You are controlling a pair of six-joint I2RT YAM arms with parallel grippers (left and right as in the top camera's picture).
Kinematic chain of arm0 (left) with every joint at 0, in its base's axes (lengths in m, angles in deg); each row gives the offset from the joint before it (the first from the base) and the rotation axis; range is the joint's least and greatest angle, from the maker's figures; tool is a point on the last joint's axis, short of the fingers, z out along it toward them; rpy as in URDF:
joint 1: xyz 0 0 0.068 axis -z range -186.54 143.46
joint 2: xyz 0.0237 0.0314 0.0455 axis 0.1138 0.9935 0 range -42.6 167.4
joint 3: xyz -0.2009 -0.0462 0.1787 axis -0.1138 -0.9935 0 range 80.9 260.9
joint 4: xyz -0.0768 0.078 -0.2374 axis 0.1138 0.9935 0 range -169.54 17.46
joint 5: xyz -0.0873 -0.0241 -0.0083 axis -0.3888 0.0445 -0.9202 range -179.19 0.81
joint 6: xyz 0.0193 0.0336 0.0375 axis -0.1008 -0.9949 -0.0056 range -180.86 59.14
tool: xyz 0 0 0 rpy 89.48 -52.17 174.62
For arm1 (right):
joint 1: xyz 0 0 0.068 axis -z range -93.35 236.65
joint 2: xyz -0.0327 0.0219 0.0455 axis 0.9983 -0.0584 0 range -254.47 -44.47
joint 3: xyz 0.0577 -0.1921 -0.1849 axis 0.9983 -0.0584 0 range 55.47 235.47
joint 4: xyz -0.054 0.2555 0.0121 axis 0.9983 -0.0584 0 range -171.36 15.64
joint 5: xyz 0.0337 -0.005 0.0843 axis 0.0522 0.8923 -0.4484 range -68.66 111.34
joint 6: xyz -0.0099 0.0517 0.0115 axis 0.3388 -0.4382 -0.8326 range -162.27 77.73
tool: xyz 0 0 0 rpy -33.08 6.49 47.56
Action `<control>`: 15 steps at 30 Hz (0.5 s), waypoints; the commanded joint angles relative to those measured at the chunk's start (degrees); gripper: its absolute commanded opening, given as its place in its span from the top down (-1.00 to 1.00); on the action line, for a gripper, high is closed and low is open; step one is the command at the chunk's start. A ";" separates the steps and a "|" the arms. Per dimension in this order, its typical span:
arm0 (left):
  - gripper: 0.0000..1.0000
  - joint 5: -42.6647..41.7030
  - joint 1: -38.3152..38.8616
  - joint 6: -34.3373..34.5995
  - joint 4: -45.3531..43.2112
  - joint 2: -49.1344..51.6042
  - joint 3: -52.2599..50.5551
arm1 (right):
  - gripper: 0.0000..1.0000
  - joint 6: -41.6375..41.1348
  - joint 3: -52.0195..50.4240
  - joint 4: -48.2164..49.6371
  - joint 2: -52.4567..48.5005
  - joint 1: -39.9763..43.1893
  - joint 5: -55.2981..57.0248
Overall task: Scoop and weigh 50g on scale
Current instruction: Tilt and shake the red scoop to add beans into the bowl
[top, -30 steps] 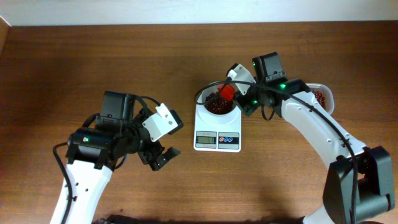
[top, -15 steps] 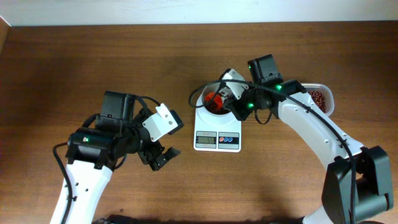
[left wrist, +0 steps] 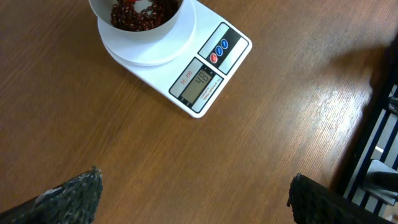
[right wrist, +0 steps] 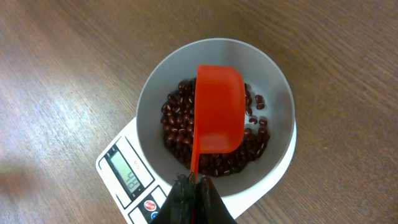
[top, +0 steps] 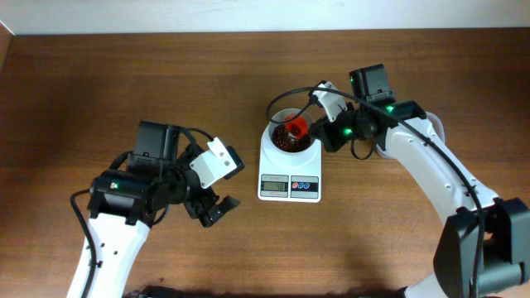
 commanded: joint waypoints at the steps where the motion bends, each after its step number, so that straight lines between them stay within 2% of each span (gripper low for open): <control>1: -0.98 -0.39 -0.31 -1.16 -0.11 0.00 1.14 | 0.92 -0.02 1.33 -0.59 2.12 0.00 -0.79; 3: -0.98 -0.39 -0.31 -1.16 -0.11 0.00 1.14 | 0.92 1.36 1.33 -0.68 2.29 0.00 -5.81; 15: -0.98 -0.39 -0.31 -1.16 -0.09 0.00 1.14 | 0.92 1.49 1.33 -0.26 2.38 -0.04 -5.31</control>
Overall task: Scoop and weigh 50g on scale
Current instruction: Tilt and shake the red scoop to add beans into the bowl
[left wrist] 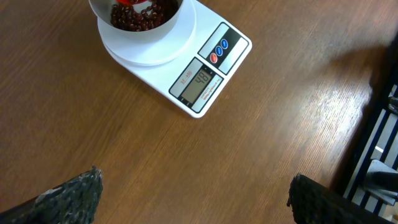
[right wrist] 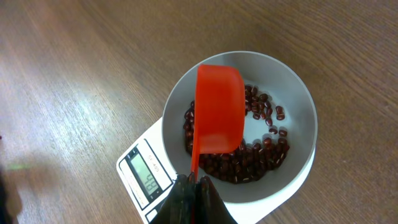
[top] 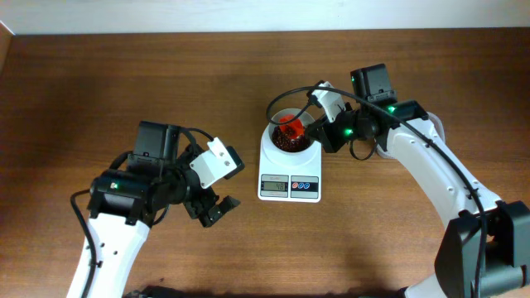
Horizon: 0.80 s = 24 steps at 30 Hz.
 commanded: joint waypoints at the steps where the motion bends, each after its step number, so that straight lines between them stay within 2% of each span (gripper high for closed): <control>1: -0.98 -0.39 -0.31 -1.16 -0.11 0.00 1.14 | 0.92 0.74 1.29 -0.28 2.08 -0.07 -1.18; 3: -0.98 -0.39 -0.31 -1.16 -0.11 0.00 1.14 | 0.92 1.36 1.29 -0.35 3.19 -0.04 -1.18; 4: -0.98 -0.39 -0.31 -1.16 -0.09 0.00 1.14 | 0.92 4.35 1.29 -0.24 3.30 -0.07 -0.98; 6: -0.98 -0.39 -0.31 -1.16 -0.11 0.00 1.14 | 0.92 5.22 1.29 0.13 2.78 -0.17 3.26; 9: -0.98 -0.39 -0.31 -1.16 -0.11 0.00 1.14 | 0.92 6.56 1.29 -0.90 2.99 -0.15 -0.87; 10: -0.98 -0.39 -0.31 -1.16 -0.11 0.00 1.14 | 0.92 6.73 1.29 -0.59 2.73 -0.15 3.50; 11: -0.98 -0.39 -0.31 -1.16 -0.09 0.00 1.14 | 0.92 5.25 1.29 -0.81 2.67 -0.15 7.28; 14: -0.98 -0.39 -0.31 -1.16 -0.09 0.00 1.14 | 0.92 5.38 1.29 -0.26 2.67 -0.15 1.55; 22: -0.98 -0.39 -0.31 -1.16 -0.11 0.00 1.14 | 0.92 4.02 1.29 0.11 2.69 -0.15 2.75; 24: -0.98 -0.39 -0.31 -1.16 -0.11 0.00 1.14 | 0.92 0.35 1.31 -0.72 3.13 -0.15 1.38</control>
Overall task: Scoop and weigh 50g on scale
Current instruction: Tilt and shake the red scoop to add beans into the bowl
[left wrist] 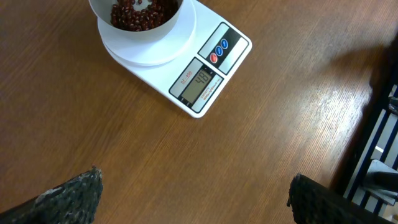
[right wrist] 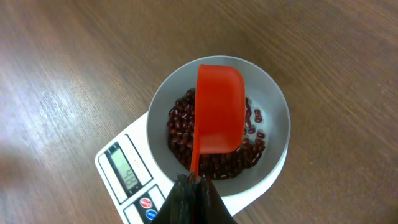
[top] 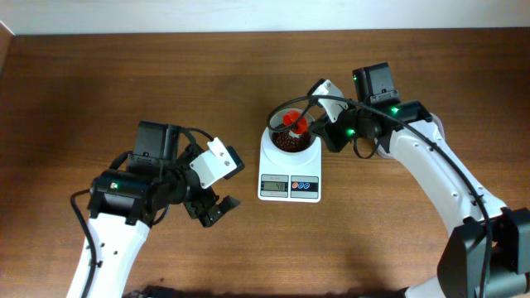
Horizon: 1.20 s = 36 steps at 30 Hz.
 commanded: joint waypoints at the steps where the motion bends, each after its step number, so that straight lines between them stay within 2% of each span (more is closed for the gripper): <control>1: -0.98 -0.39 -0.31 -1.16 -0.09 0.00 1.14 | 0.92 -2.58 1.27 -1.33 1.73 -0.15 -3.52; 4: -0.98 -0.39 -0.31 -1.16 -0.09 0.00 1.14 | 0.92 -4.22 1.25 -1.11 1.66 -0.22 4.44; 7: -0.98 -0.39 -0.31 -1.16 -0.07 0.00 1.14 | 0.92 -1.68 1.25 -0.20 1.66 -0.13 -1.92; 9: -0.98 -0.39 -0.31 -1.16 -0.07 0.00 1.14 | 0.92 -2.67 1.25 -0.57 1.66 -0.22 1.73; 11: -0.98 -0.39 -0.31 -1.16 -0.07 0.00 1.14 | 0.92 0.87 1.25 -0.68 1.66 -0.22 -5.05; 12: -0.98 -0.39 -0.31 -1.16 -0.09 0.00 1.14 | 0.92 1.51 1.25 0.31 1.66 -0.22 -1.20; 13: -0.98 -0.39 -0.31 -1.16 -0.07 0.00 1.14 | 0.92 -2.43 1.25 0.39 1.66 -0.20 5.64; 17: -0.98 -0.39 -0.31 -1.16 -0.07 0.00 1.14 | 0.92 -2.05 1.25 0.17 1.66 -0.20 0.28; 36: -0.98 -0.39 -0.31 -1.16 -0.09 0.00 1.14 | 0.92 -3.37 1.25 0.00 1.66 -0.13 -1.22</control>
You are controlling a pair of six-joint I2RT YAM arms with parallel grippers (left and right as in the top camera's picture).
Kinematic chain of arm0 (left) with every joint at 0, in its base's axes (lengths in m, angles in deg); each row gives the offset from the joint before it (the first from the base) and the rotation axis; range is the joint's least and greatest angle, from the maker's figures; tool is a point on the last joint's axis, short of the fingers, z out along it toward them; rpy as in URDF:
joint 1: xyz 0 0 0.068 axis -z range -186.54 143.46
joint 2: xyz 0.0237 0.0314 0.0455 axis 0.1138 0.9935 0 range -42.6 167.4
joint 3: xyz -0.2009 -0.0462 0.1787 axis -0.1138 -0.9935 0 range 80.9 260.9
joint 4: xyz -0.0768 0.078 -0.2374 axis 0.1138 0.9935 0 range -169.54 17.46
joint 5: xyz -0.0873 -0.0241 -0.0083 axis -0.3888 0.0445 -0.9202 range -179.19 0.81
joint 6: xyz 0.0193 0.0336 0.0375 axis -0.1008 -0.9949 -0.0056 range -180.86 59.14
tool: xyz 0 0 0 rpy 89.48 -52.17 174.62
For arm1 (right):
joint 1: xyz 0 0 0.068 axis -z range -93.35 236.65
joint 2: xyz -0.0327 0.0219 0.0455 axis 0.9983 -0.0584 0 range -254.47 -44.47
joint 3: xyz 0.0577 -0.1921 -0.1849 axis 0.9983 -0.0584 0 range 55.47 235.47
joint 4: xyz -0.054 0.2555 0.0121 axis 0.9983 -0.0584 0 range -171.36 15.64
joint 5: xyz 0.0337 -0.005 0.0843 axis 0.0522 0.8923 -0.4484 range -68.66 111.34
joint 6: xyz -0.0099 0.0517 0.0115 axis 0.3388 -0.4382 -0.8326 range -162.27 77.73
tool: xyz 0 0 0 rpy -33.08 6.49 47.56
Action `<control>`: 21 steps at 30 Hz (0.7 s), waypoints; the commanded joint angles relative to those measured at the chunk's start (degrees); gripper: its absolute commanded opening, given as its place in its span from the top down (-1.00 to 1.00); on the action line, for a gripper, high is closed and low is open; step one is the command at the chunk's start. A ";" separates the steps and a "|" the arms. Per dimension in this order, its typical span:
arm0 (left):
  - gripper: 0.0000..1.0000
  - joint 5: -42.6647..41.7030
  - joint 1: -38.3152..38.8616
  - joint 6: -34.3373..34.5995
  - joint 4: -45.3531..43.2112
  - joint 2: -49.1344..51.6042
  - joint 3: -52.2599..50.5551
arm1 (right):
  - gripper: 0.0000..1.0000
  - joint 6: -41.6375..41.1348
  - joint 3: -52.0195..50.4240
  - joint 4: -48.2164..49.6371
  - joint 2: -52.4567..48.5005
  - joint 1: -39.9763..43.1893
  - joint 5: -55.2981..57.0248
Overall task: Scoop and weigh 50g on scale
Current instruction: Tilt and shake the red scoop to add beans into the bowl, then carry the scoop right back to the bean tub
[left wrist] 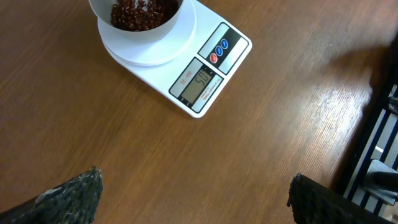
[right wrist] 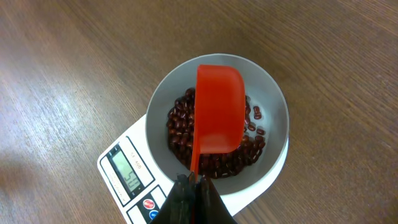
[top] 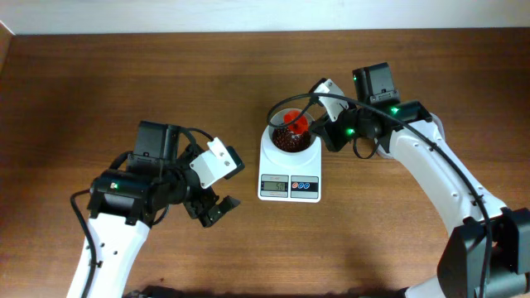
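Note:
A white scale (top: 290,172) stands mid-table with a white bowl (top: 276,124) of dark red beans (right wrist: 180,127) on its platform. Its display (left wrist: 200,82) reads 50. A red scoop (right wrist: 217,109) hangs over the bowl, tilted, its hollow turned away from the wrist camera. My right gripper (right wrist: 193,182) is shut on the scoop's thin handle, at the bowl's right side in the overhead view (top: 321,131). My left gripper (top: 213,209) is open over bare wood to the left of the scale, with nothing between its fingers (left wrist: 69,194).
The scale's two round buttons (left wrist: 219,51) sit beside the display. A black cable (top: 286,95) loops from the right arm behind the bowl. A black-and-white frame (left wrist: 380,149) shows past the table edge in the left wrist view.
The scale's reading has gone from 48 to 50. The scoop and right gripper stay over the bowl in almost the same place. The left arm has not moved.
The right gripper held the red scoop low over the bowl with the scale at 48. Then the scoop stood towards the bowl's left side. Then it hung over the middle, still at 48. Now the display shows 50. The left gripper stayed open throughout.

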 commanded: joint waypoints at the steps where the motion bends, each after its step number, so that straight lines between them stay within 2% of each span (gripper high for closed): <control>1: -0.98 -0.39 -0.31 -1.16 -0.11 0.00 1.14 | 0.92 -1.92 1.25 0.11 1.66 -0.04 -3.02; 6: -0.98 -0.39 -0.31 -1.16 -0.09 0.00 1.14 | 0.92 -1.95 1.25 -0.76 2.14 4.70 -18.32; 12: -0.98 -0.39 -0.31 -1.16 -0.11 0.00 1.14 | 0.92 -1.64 1.25 -10.05 7.54 19.85 -19.37; 16: -0.98 -0.39 -0.31 -1.16 -0.09 0.00 1.14 | 0.92 1.84 1.25 -16.87 10.75 32.09 -15.58; 18: -0.98 -0.39 -0.31 -1.16 -0.09 0.00 1.14 | 0.92 1.81 1.25 -17.97 11.15 35.89 -6.75; 21: -0.98 -0.39 -0.31 -1.16 -0.09 0.00 1.14 | 0.92 1.79 1.25 -17.84 11.13 36.52 8.35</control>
